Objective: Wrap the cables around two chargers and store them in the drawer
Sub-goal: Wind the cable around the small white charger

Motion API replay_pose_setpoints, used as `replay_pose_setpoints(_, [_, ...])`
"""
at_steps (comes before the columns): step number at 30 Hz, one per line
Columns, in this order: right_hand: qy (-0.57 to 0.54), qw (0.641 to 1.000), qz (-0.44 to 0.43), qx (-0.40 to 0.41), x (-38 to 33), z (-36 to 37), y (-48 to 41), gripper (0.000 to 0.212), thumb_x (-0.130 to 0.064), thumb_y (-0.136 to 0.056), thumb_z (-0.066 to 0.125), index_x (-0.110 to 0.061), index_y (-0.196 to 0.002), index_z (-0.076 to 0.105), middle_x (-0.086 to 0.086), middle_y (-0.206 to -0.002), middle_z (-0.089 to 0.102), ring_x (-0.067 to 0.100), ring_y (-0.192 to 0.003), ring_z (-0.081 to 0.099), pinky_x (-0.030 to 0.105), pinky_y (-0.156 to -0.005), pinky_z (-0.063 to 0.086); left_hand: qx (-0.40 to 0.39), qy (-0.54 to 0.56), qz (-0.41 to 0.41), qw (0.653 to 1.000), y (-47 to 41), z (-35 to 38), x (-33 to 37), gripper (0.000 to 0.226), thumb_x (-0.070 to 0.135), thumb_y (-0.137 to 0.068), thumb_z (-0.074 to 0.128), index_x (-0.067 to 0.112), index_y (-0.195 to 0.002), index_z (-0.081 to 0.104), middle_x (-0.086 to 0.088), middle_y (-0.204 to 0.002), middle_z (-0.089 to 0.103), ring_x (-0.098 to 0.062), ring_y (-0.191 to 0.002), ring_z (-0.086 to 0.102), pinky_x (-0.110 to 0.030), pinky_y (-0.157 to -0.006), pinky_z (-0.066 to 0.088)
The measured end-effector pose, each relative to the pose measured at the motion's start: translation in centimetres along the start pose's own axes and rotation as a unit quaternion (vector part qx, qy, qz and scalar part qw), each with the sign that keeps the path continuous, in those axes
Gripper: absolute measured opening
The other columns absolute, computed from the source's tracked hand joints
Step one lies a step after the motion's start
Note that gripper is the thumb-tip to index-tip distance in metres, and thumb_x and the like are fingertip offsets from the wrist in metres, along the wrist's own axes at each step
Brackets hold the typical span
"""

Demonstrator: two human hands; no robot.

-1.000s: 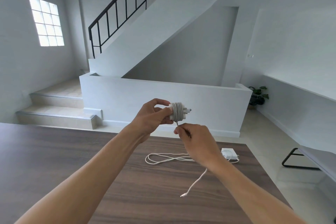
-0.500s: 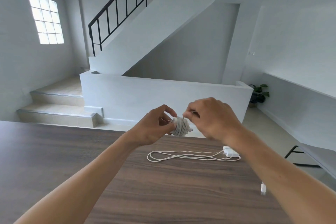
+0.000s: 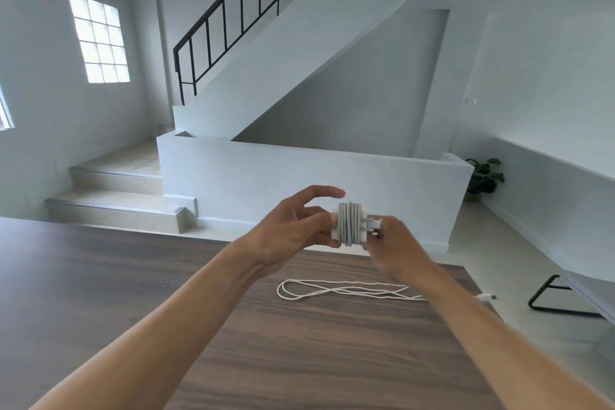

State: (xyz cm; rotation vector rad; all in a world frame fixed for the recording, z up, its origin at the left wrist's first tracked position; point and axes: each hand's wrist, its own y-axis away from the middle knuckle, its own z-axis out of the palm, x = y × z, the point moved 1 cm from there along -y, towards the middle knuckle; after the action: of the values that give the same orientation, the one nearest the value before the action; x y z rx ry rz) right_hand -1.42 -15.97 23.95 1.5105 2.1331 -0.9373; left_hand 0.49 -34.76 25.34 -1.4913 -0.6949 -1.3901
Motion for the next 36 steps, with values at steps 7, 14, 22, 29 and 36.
replay_pose_setpoints(7, [0.053,0.998,-0.035,0.01,0.2,3.7,2.6,0.027,-0.039,-0.099,0.044,-0.028,-0.086,0.065,-0.007,-0.06,0.06,0.007,-0.053,0.05,0.029,-0.06,0.043,0.108,0.012,-0.047,0.993,-1.2,-0.6,-1.6,0.027,0.005,-0.096,0.056,0.021,-0.109,0.072,-0.017,-0.096,0.065,-0.028,-0.083,0.06,-0.027,-0.077,0.058])
replay_pose_setpoints(14, [0.239,0.969,-0.062,-0.031,-2.4,2.5,4.1,0.032,-0.04,-0.102,0.033,-0.022,-0.101,0.06,0.002,-0.089,0.067,0.028,-0.084,0.061,0.035,-0.07,0.045,0.194,-0.146,-0.038,0.969,-2.2,-2.2,-2.9,0.03,0.011,-0.092,0.058,0.035,-0.104,0.072,-0.008,-0.079,0.062,-0.022,-0.073,0.069,-0.039,-0.091,0.057])
replay_pose_setpoints(22, [0.324,0.94,-0.101,0.032,-6.7,-3.5,2.1,0.03,-0.04,-0.101,0.037,-0.029,-0.109,0.063,0.0,-0.107,0.069,0.028,-0.097,0.064,0.035,-0.078,0.045,0.072,-0.265,-0.024,0.961,-1.2,-1.2,-3.3,0.029,0.015,-0.092,0.062,0.041,-0.102,0.071,-0.013,-0.084,0.064,-0.014,-0.071,0.067,-0.032,-0.079,0.057])
replay_pose_setpoints(29, [0.144,0.988,-0.043,-0.037,-2.5,-5.0,-1.4,0.021,-0.025,-0.096,0.055,-0.027,-0.088,0.074,-0.017,-0.063,0.058,0.009,-0.068,0.055,0.028,-0.065,0.041,-0.037,-0.157,-0.003,0.987,-0.3,0.0,-1.8,0.041,0.007,-0.093,0.061,0.027,-0.128,0.059,-0.014,-0.089,0.057,-0.026,-0.083,0.064,-0.035,-0.084,0.057])
replay_pose_setpoints(36, [-0.161,0.98,0.059,-0.097,2.2,1.1,0.6,0.027,-0.01,-0.098,0.049,0.002,-0.078,0.063,-0.004,-0.048,0.048,0.009,-0.04,0.039,0.028,-0.05,0.035,-0.027,0.005,-0.042,0.999,0.0,0.5,-2.3,0.034,0.008,-0.089,0.058,0.021,-0.118,0.07,-0.023,-0.094,0.058,-0.028,-0.084,0.061,-0.029,-0.074,0.055])
